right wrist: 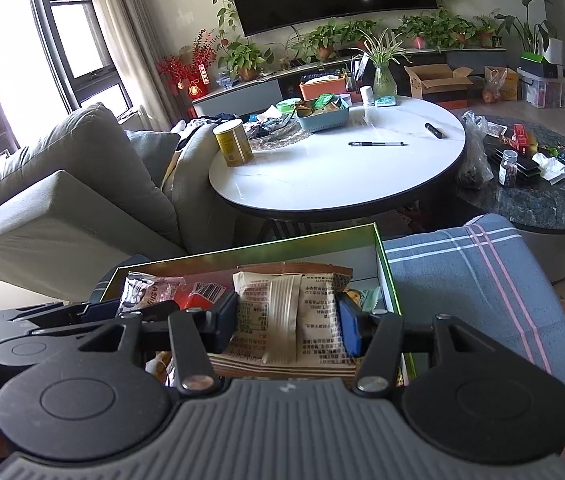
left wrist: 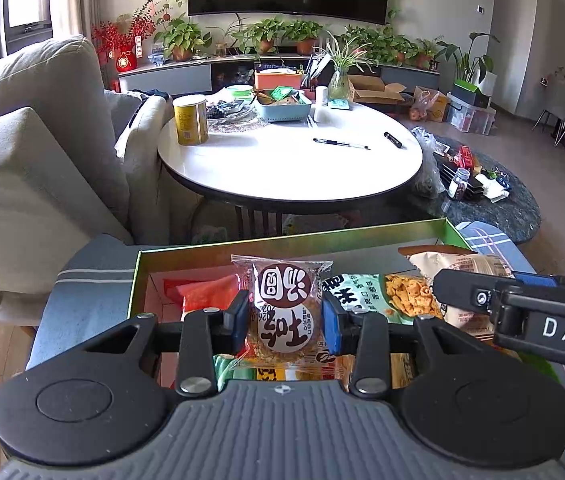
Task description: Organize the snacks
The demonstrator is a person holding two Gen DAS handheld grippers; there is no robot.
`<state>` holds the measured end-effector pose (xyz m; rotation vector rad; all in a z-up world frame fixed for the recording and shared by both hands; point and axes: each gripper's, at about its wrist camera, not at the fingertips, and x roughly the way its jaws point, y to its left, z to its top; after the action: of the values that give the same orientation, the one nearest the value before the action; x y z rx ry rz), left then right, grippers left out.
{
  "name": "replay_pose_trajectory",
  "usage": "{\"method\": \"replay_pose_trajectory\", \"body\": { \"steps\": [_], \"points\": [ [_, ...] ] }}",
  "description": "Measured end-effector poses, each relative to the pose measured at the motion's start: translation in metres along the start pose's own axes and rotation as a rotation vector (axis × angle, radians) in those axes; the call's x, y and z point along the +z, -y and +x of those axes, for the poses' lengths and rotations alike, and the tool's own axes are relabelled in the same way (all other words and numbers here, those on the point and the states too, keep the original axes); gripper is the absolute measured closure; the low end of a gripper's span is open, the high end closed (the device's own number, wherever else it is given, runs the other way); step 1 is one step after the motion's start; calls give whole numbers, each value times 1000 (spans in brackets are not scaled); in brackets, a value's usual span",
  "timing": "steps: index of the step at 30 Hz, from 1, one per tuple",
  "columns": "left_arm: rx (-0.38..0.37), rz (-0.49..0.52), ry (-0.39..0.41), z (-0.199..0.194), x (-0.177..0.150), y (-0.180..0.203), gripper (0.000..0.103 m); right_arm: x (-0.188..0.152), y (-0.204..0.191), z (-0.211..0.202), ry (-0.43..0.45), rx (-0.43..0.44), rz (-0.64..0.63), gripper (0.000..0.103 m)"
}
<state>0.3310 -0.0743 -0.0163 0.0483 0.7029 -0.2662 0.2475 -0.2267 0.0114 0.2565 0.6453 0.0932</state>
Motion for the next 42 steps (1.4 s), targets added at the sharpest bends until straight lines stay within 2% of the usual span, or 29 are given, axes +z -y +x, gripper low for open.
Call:
{"method": "replay_pose_trajectory", "body": {
  "steps": [8,10,13,21,31,42],
  "points": [
    [28,14,-7,9,-1,4,67,0,-2,14,-13,-16,11,22],
    [28,18,3,6,-1,3,63,0,0,15,-19,-15,25,22],
    [38,31,23,0,-1,4,57,-1,5,10,-8,-11,46,22],
    [42,46,45,-18,-1,10,53,-4,-1,-5,11,-21,14,22],
    [49,39,89,-54,-10,8,44,-10,-10,-34,39,-1,-24,22],
    [57,32,142,-104,-25,8,40,-21,-25,-77,90,21,-89,22]
  ]
}}
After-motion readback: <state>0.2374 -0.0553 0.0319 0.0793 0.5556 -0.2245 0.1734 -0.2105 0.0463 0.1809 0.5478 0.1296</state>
